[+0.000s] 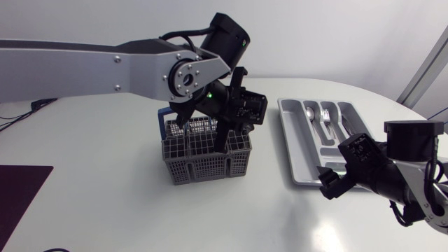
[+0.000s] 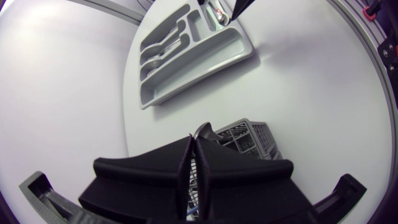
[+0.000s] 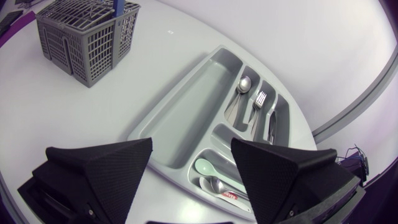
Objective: Unload the cutlery basket into the drawer organizer.
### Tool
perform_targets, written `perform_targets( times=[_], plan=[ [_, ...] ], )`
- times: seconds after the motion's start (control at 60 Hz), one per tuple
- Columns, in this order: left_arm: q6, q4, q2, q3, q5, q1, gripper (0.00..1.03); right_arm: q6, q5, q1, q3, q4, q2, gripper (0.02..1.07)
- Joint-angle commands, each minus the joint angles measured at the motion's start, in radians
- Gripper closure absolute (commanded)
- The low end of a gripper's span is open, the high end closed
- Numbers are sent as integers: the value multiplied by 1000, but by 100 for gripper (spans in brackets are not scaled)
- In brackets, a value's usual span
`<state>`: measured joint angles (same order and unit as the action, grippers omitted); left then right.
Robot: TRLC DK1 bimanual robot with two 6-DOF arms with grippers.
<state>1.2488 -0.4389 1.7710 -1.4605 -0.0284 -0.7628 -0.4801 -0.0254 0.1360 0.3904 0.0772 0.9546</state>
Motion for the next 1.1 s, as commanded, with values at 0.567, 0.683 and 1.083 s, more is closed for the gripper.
perform_targets(
  times=[0.567,0.683,1.083],
  plan=[
    [-250,200,-217,106,70,-24,100,8,2,60,-16,128,-295,16],
    [-361,203,-232,108,113,-38,100,23,-5,86,-13,133,-356,16],
    [-764,22,-170,-49,170,-99,100,69,-151,304,18,52,-407,16]
  ],
)
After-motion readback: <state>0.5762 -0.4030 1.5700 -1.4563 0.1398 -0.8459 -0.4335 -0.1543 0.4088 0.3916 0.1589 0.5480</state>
